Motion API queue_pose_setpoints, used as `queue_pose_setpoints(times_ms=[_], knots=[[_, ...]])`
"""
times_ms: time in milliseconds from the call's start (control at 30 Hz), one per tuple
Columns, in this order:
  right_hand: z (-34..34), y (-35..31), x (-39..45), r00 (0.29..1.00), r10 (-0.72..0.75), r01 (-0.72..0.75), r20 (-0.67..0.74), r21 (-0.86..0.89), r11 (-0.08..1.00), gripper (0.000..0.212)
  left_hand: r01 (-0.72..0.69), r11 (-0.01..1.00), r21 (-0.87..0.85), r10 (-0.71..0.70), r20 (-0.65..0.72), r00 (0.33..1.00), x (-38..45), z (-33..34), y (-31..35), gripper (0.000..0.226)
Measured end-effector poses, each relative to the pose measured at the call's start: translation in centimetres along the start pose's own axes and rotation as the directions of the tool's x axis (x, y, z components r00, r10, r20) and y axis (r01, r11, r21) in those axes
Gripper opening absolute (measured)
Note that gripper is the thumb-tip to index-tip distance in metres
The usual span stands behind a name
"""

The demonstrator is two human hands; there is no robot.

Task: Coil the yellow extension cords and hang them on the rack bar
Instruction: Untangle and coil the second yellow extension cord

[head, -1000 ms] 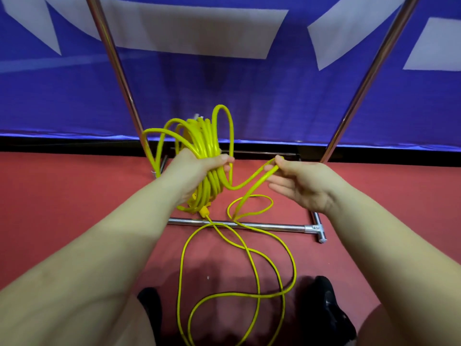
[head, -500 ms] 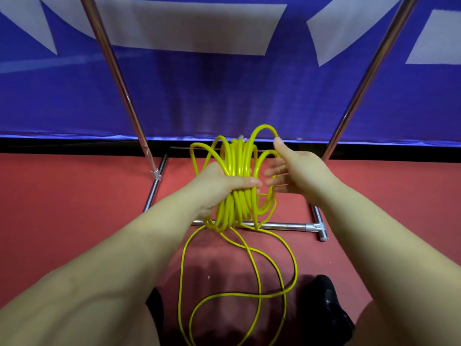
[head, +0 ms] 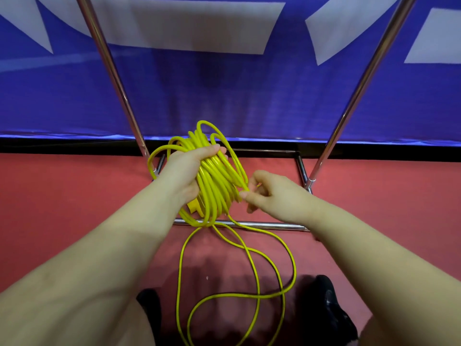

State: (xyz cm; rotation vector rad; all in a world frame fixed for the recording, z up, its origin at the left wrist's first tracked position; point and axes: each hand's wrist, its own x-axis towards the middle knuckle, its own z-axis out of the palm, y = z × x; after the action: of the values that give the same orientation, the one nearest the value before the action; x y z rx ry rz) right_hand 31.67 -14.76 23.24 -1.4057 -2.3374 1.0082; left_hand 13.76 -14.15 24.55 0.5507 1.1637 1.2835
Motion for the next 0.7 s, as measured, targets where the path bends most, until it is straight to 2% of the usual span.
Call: queue_pose_setpoints(times_ms=[100, 200, 267, 367, 467, 700], knots=[[1.2, 1.4, -0.3, 0.964, 0.122, -0.049, 0.235, -0.293, 0.955, 0.016, -0.009, 0.999, -0.031, 0.009, 0.015, 1.0, 0.1, -0.3, 0.4, 0.038], [1.1, 2.9, -0.5, 0.926, 0.235, -0.097, 0.296, -0.415, 0.905, 0.019, 0.002, 0.996, -0.094, -0.001, 0.015, 1.0, 0.2, -0.6, 1.2, 0.043], [0.2, 3.3, -0.5, 0.953, 0.227, -0.137, 0.202, -0.381, 0.914, 0.024, -0.013, 0.994, -0.109, 0.013, 0.0, 1.0, 0.2, -0.8, 1.7, 0.03], [-1.2, 3.0, -0.5, 0.991, 0.122, -0.127, -0.05, -0.129, 0.983, 0.027, -0.044, 0.995, -0.085, 0.041, -0.033, 0.999, 0.3, -1.4, 1.9, 0.019], [-2.3, 2.6, -0.8, 0.953, -0.001, -0.013, -0.304, -0.044, 0.999, 0.017, -0.028, 0.999, -0.043, 0.027, -0.039, 0.999, 0.5, -1.8, 1.8, 0.019], [-2.7, 1.9, -0.5, 0.921, -0.005, 0.017, -0.391, 0.027, 0.999, 0.011, 0.049, 0.999, 0.0, -0.049, 0.097, 0.994, 0.1, -1.3, 1.5, 0.022]])
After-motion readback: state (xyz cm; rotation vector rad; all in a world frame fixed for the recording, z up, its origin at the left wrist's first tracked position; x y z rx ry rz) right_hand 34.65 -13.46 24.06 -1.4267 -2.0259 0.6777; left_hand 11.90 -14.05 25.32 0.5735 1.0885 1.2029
